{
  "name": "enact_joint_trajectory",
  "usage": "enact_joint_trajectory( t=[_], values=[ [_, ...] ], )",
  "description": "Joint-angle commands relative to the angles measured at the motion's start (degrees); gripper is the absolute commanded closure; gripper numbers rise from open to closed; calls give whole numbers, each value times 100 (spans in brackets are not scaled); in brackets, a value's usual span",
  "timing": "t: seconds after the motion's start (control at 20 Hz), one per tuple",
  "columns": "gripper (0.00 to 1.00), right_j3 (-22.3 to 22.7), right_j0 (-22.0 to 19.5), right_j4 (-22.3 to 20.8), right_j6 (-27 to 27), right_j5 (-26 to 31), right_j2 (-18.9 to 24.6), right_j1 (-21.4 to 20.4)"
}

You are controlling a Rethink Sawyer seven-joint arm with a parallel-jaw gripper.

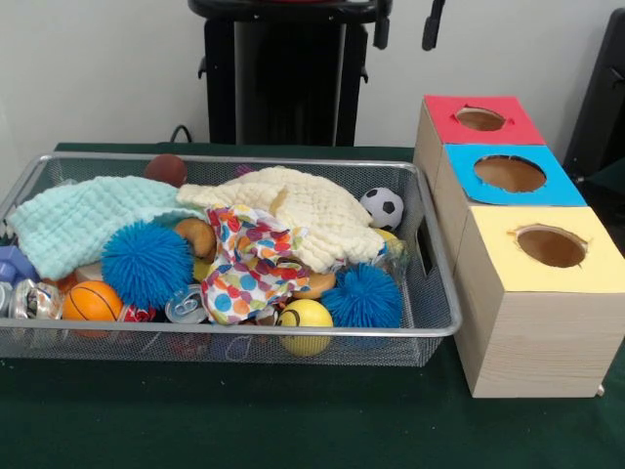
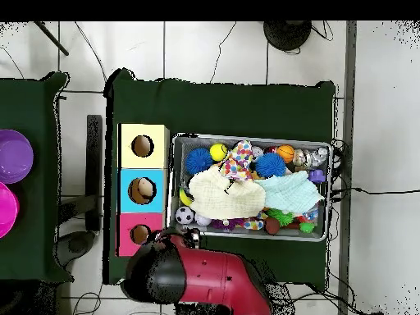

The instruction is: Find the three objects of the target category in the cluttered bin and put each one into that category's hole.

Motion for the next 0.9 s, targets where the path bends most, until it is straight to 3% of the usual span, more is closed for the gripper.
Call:
enact_joint_trajectory(
  t=[0.05, 0.5, 0.9],
  values=[
    [0, -489, -331, -156, 819, -539, 28, 582],
    [0, -645, -678, -174, 665, -837, 108, 860],
    [0, -950, -1412, -319, 35, -822, 513, 1093]
  ],
)
